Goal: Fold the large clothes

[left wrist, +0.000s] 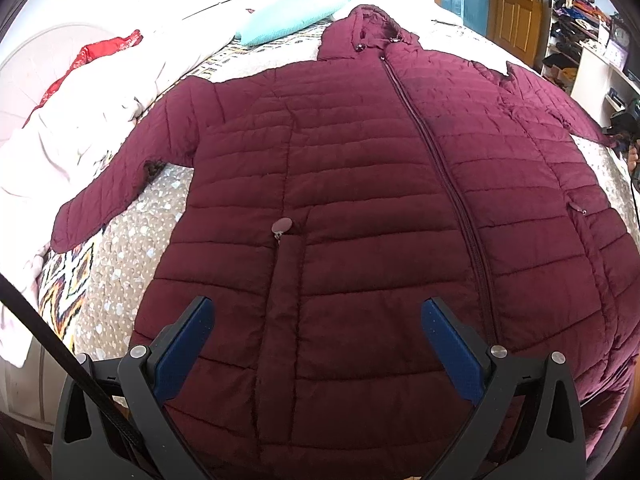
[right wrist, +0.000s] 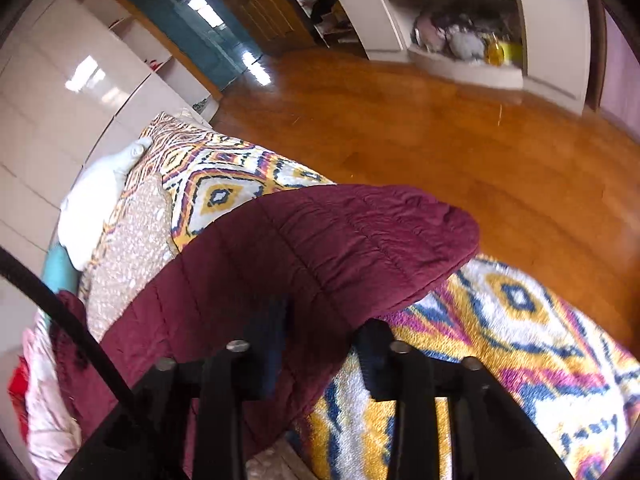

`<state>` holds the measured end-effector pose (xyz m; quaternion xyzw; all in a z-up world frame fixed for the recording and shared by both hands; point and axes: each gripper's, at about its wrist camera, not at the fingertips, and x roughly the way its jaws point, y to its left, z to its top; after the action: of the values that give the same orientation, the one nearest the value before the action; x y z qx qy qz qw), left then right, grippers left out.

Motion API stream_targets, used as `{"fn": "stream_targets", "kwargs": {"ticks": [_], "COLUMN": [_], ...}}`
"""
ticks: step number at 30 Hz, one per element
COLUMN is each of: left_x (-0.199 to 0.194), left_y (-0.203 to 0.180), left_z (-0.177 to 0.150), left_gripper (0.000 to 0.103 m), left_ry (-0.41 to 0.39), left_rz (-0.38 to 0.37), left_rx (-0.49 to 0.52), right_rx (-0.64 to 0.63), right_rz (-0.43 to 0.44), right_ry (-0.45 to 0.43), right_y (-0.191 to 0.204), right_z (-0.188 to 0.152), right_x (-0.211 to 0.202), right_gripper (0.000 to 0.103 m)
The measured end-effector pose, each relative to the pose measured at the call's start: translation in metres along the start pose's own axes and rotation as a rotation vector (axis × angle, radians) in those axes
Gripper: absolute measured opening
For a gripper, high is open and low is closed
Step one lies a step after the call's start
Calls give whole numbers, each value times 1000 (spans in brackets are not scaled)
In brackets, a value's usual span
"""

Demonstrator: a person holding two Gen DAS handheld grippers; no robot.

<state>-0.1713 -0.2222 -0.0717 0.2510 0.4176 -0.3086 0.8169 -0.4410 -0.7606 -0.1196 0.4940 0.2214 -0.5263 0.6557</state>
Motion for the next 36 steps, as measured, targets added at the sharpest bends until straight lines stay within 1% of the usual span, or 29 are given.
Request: {"fn": "stream_targets", "kwargs": {"ticks": [1, 4, 6, 7, 9, 10, 12, 13, 16, 18, 20, 21, 22, 25, 26, 27, 29, 31, 32, 33, 34, 35, 36], "left_x": [0, -2, -4, -6, -8, -9, -11, -12, -17, -22, -25, -27, -29, -33, -35, -36, -39, -41, -42, -44, -45, -45, -45], "left_y": [-1, -3, -2, -1, 3, 6, 13, 16, 29, 39, 47, 52, 57, 69, 73, 78, 87, 95, 97, 101, 104, 105, 108], "left_z": [0, -1, -2, -2, -2, -2, -2, -2, -3, -4, -6, -7, -8, -9, -10, -10, -7, -4, -3, 0, 3, 5, 9], "left_gripper": [103, 103, 103, 103, 103, 103, 103, 103, 103, 103, 103, 103, 103, 103, 103, 103, 103, 103, 103, 103, 103, 103, 103], "left_ry": [-2, -8, -14, -18, -24, -28, -35, -38, -56, -70, -79, -84, -91, -113, -120, -127, -142, -156, -161, -169, -176, -179, -185], "left_rz": [0, -1, -2, -4, -7, -9, -10, -9, -5, -2, -4, -6, -6, -4, -2, 0, 7, 17, 21, 27, 31, 32, 27], "left_rx": [3, 9, 6, 2, -9, -20, -40, -46, -75, -100, -118, -129, -139, -160, -168, -176, -188, -197, -200, -204, -207, -208, -209], "right_rx": [-16, -43, -61, -84, -132, -177, -252, -295, -467, -575, -714, -759, -830, -975, -1021, -1046, -1087, -1094, -1089, -1076, -1064, -1041, -1017], "right_rz": [-9, -26, -42, -65, -98, -109, -89, -64, 42, 113, 208, 234, 270, 310, 324, 337, 360, 386, 399, 412, 420, 436, 457], "right_ry": [-7, -27, -48, -70, -110, -143, -183, -200, -240, -243, -204, -184, -150, -79, -40, -5, 95, 212, 255, 297, 311, 320, 324], "right_y": [1, 3, 7, 13, 29, 43, 71, 87, 149, 186, 230, 244, 264, 299, 310, 316, 326, 331, 333, 330, 327, 320, 312], "right_z": [0, -1, 0, 0, 0, -3, -10, -17, -51, -78, -118, -133, -158, -217, -242, -258, -292, -317, -327, -336, -336, -336, -335], "right_x": [-2, -11, -19, -28, -40, -53, -69, -80, -114, -127, -135, -134, -132, -116, -106, -97, -75, -53, -48, -44, -41, -42, -48], "right_gripper": [22, 15, 13, 13, 12, 12, 11, 10, 10, 10, 9, 9, 9, 9, 9, 9, 9, 11, 12, 15, 23, 27, 36]}}
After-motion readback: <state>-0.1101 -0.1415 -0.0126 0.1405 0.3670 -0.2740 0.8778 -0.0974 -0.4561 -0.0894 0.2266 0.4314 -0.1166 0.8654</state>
